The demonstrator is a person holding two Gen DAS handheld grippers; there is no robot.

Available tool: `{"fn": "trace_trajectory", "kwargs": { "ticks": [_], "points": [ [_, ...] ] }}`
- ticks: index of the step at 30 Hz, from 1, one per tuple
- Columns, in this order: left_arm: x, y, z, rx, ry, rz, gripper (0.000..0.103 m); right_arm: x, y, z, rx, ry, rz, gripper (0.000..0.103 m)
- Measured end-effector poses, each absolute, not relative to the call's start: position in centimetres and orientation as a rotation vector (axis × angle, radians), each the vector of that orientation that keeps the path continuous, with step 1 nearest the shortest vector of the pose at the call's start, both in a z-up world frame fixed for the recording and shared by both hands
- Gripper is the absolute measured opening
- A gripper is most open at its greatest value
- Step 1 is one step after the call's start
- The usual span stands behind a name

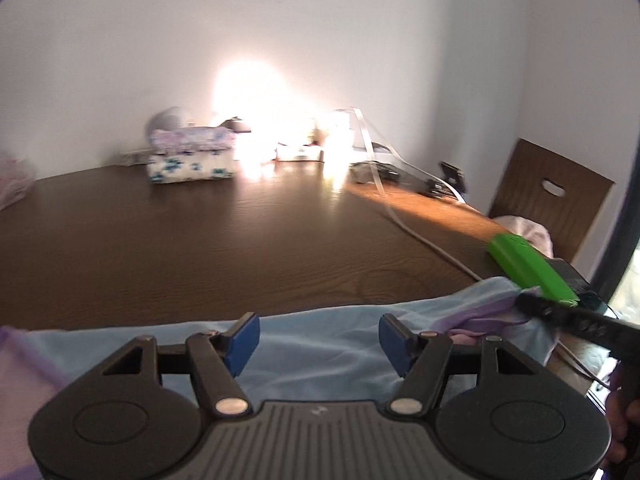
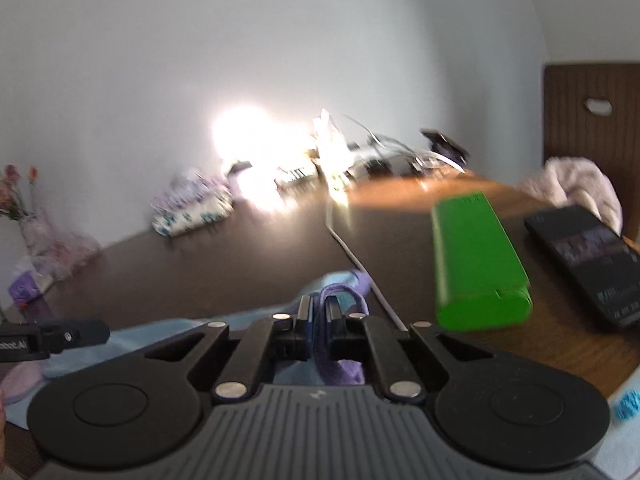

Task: Fold clothes

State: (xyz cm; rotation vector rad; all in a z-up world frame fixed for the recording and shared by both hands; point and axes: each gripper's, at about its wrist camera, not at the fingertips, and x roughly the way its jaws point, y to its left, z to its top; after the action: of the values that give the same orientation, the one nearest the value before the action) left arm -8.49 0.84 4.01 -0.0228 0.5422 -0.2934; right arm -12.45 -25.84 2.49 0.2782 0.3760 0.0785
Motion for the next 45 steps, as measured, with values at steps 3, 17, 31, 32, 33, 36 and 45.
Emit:
{"fn": "trace_trajectory", "kwargs": {
  "ticks": [3,17,31,32,33,36,45],
  "points": [
    [-9.8,4.3,5.0,-0.117,0.492,-0.165,0.066,-12.4,-24.1,4.3,0.219,0.331,0.172,0.005],
    [-15.2,14.7,3.4,-0.267,0.485,0.107,0.074,-9.3,-5.4,2.9,-0.135,0.555,0.623,0.015],
    [-17.6,17.3,2.5,-0.27,0.658,0.362,0.055,2.3,4.5,12.4,-0.644,0.539,0.978,0.057],
    [-17.5,17.2,2.4,-0.277,0.67,0.363,0.045,3.3,6.4,11.4,-0.689,0.567,1.013,0.052],
    [-17.3,17.0,2.4,-0.283,0.678,0.367,0.042,4.3,8.3,10.4,-0.735,0.596,1.048,0.046],
    [-16.9,16.3,2.3,-0.268,0.675,0.376,0.028,7.2,12.0,8.3,-0.729,0.734,1.15,0.038],
    [-15.4,17.0,2.0,-0.214,0.686,0.36,0.009,9.3,13.1,5.2,-0.636,0.861,1.233,0.036]
  ]
}}
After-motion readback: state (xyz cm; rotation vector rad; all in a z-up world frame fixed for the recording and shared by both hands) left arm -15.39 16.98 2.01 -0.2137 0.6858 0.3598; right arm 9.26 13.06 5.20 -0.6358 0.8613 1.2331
